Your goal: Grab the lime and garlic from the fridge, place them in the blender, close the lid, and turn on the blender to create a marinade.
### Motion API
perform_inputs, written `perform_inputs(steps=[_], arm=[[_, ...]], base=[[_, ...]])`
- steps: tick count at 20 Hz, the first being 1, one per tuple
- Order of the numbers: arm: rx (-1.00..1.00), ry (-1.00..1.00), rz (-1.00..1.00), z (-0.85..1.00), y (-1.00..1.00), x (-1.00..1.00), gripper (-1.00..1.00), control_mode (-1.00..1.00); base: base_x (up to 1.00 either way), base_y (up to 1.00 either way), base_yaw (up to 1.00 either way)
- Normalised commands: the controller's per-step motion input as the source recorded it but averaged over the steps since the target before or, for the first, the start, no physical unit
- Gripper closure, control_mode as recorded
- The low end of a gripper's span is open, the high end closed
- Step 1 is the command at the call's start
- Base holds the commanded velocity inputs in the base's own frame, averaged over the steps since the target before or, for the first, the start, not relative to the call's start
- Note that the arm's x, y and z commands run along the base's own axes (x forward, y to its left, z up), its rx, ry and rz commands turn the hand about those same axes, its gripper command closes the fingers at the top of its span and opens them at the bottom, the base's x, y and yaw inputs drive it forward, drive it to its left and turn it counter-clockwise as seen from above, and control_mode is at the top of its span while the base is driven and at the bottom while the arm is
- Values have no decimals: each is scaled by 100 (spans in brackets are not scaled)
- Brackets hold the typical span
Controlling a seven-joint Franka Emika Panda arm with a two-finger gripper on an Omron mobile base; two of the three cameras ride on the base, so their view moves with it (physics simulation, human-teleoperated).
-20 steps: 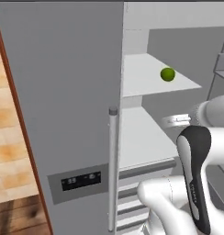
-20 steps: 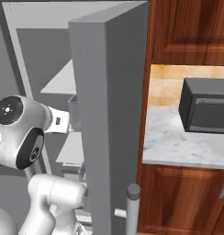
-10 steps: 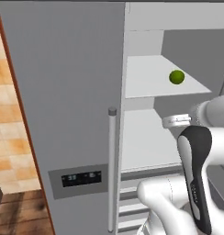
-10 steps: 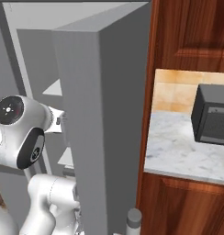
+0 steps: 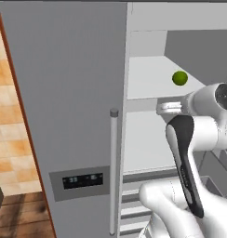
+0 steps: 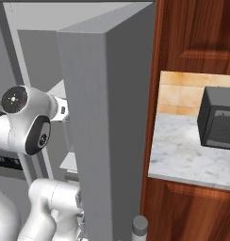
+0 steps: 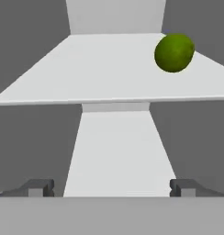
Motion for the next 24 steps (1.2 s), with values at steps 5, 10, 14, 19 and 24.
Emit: perform_inputs(steps=[5,10,14,19,24], arm=[[-6,-2,-36,53,0,84,-100,-100],[1,0,-20,10,-39,89,-100,-100],[5,4,0,0,-82,76,-100,-100],[1,9,-3,0,-35,45,-100,-100],[0,12,-2,0,-15,39,-100,-100]], base=[[0,0,0],[0,0,0],[0,0,0],[0,0,0],[0,0,0]])
